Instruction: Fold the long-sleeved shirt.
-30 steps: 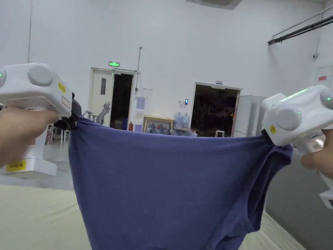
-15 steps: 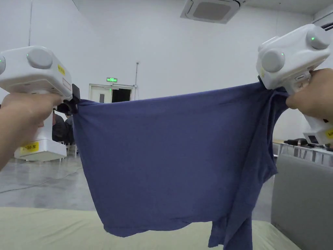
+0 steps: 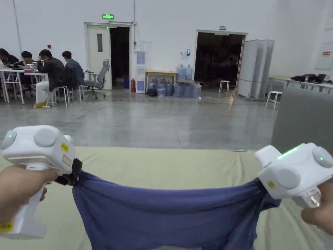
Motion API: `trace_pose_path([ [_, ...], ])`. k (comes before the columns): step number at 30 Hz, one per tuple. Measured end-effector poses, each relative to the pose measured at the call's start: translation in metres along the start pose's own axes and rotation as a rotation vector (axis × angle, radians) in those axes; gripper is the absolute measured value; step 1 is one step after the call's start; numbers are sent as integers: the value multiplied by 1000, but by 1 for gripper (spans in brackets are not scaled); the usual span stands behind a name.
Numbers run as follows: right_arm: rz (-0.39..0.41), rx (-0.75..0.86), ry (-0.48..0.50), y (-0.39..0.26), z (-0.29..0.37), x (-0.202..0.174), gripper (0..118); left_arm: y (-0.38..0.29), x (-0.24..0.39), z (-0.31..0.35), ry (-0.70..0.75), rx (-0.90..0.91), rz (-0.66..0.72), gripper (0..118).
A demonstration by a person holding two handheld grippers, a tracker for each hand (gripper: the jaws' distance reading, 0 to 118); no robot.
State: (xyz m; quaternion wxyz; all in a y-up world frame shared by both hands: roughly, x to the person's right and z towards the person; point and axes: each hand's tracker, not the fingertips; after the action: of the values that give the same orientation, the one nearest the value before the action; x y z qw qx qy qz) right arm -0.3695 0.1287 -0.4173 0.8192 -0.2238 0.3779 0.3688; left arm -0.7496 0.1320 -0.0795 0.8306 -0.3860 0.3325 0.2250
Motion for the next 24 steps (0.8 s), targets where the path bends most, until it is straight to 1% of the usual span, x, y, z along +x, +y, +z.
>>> trace_pose_path([
  [1,-17,-20,34,-24,-3,-8,0,-21,-5,-6,-25,-30,15,0],
  [2,-11,-42,70,-48,-2,-15,0,-44,-7,-11,-4,-28,-5,0],
  [3,-14,-42,94,-67,1,-20,0,-62,-5,-12,35,-81,-74,0],
  [4,-25,-41,116,-89,7,-26,0,-89,-11,-9,-21,-65,-67,0],
  [5,-19,-51,140,-111,14,-32,0,-114,-15,-10,-13,-56,-52,0],
  [6,-9,-65,159,-130,25,-40,0,-134,-19,-8,-35,-95,-46,0],
  [7,-5,-67,169,-152,33,-46,0,-159,-21,-5,-58,-108,1,0],
  [9,34,-110,211,-187,46,-58,0,-200,-22,2,-62,-143,-49,0],
  [11,85,-125,212,-221,65,-74,0,-240,-24,14,-55,-144,-63,0],
  [12,108,-140,219,-233,71,-79,0,-255,-26,20,-69,-172,-77,0],
  [13,109,-136,223,-247,81,-86,0,-273,-28,26,-76,-181,-71,0],
  [17,90,-222,272,-292,101,-104,0,-327,-39,45,-90,-231,-43,0],
  [18,84,-240,283,-302,104,-109,0,-337,-40,48,-77,-241,-38,0],
  [20,72,-281,309,-323,110,-119,0,-355,-53,48,-96,-261,-25,0],
  [21,76,-287,311,-332,113,-124,0,-362,-55,51,-105,-264,-10,0],
  [24,133,-323,316,-357,118,-143,0,-383,-54,61,-94,-257,-11,0],
])
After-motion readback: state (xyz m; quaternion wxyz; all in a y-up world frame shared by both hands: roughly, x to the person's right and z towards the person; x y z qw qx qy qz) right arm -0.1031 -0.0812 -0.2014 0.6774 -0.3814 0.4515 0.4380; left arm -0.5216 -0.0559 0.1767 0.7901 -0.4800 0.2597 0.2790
